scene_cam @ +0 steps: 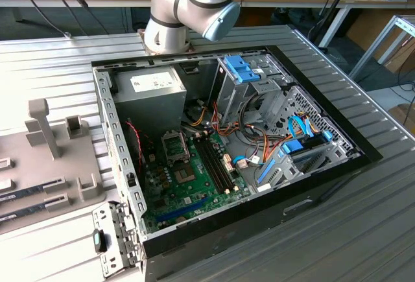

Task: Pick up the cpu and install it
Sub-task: 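Pick up the cpu and move it towards the insertion slot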

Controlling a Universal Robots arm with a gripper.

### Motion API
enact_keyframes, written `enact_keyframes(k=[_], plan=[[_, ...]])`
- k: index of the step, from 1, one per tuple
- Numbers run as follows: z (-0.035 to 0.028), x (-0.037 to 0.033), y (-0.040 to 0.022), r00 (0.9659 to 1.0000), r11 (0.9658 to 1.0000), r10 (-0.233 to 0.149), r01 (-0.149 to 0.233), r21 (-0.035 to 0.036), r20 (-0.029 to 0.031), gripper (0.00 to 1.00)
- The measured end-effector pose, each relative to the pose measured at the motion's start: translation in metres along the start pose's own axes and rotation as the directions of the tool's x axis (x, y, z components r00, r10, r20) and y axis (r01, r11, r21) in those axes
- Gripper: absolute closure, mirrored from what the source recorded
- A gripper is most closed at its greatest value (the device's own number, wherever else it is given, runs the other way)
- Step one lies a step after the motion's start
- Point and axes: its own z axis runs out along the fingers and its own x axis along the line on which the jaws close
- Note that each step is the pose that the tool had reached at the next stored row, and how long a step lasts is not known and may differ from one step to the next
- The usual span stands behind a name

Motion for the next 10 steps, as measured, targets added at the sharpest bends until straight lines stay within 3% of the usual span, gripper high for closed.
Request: enact_keyframes(k=[10], plan=[[-0.0144,-0.0004,0.0008,1.0000,1.0000,0.000,0.000,-0.0004,0.0001,0.53]])
